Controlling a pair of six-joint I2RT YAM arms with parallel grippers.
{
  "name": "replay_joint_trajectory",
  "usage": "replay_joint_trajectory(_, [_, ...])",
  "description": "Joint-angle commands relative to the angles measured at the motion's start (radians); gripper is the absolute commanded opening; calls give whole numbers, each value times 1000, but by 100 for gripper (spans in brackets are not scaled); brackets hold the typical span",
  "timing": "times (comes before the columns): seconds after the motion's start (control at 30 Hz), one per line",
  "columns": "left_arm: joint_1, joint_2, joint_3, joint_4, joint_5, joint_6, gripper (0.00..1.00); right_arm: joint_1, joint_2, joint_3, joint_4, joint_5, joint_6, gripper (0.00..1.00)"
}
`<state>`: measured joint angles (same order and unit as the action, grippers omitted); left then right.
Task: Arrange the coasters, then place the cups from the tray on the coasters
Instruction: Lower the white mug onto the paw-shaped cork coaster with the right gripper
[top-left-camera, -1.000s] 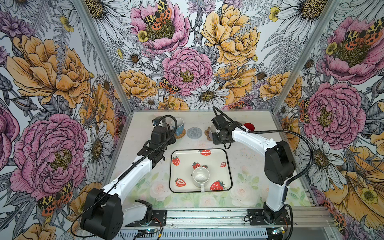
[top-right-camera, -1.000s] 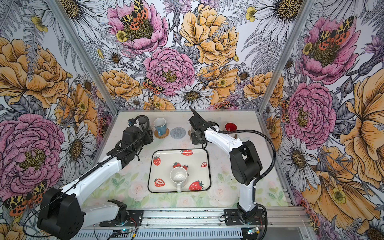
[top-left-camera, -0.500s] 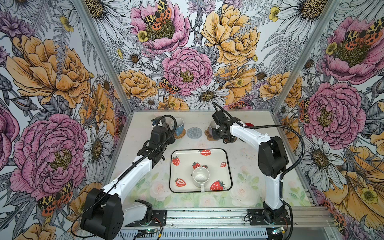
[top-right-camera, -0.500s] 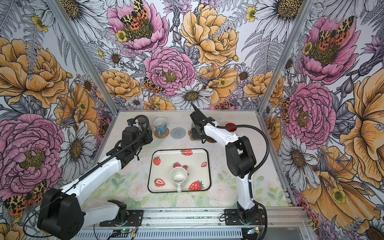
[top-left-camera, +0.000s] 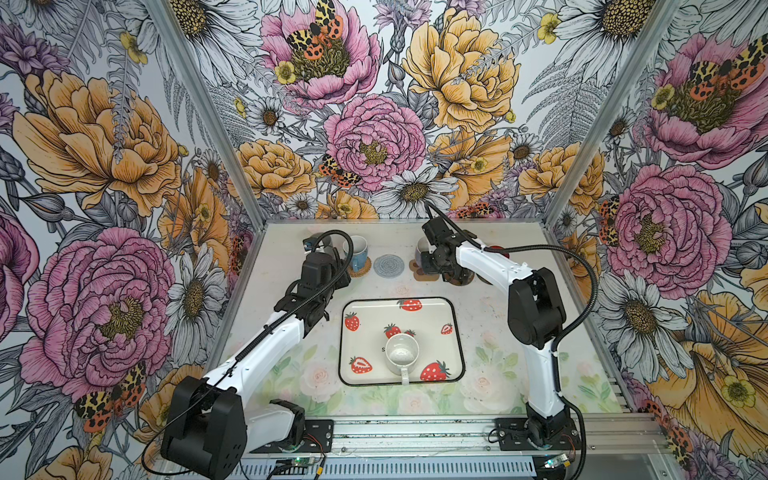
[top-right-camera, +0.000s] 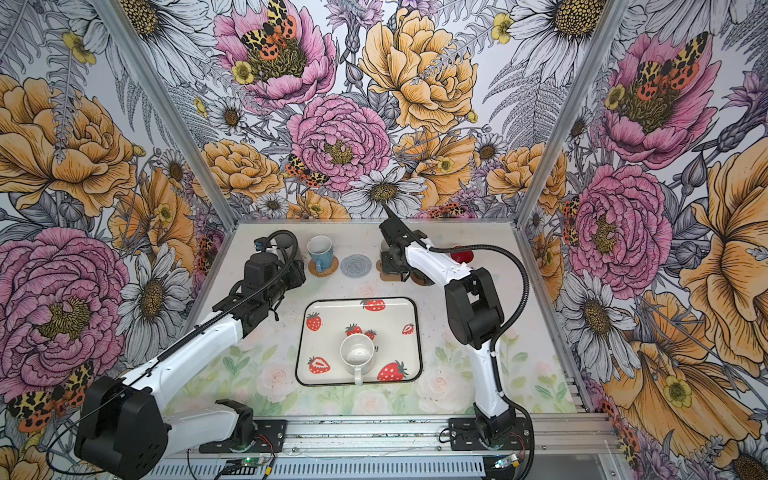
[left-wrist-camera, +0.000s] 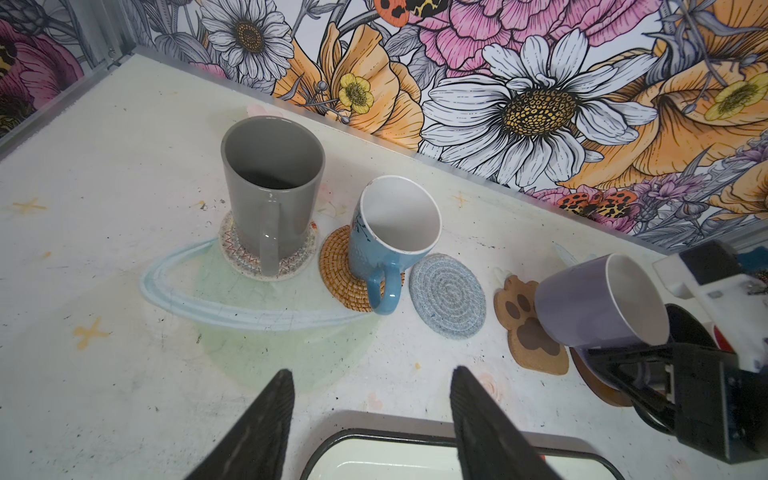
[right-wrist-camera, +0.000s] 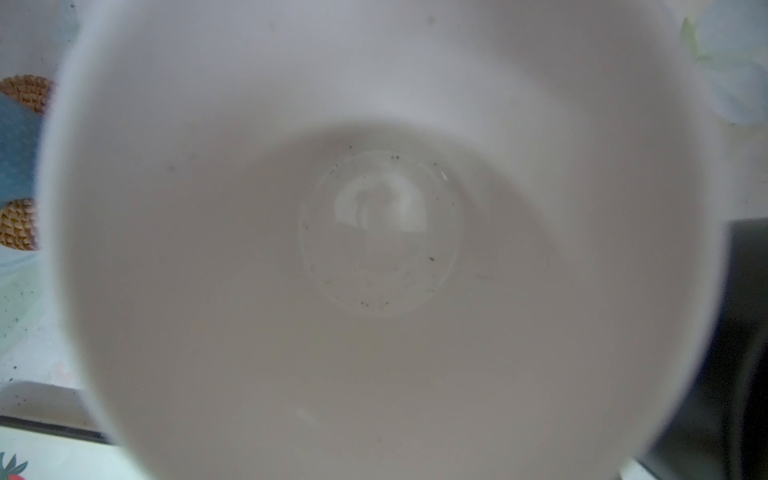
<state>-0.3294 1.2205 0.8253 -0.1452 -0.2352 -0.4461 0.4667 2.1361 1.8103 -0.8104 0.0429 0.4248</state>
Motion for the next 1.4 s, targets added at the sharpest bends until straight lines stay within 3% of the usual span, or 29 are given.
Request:
replay_joint_trajectory(0.0, [11, -13, -8, 6, -3, 8, 62, -7, 11, 64, 57, -7, -3, 0])
replay_joint_trajectory(1.37, [15, -4, -5, 4, 4, 12, 62, -7, 53, 54, 25, -16, 0, 0])
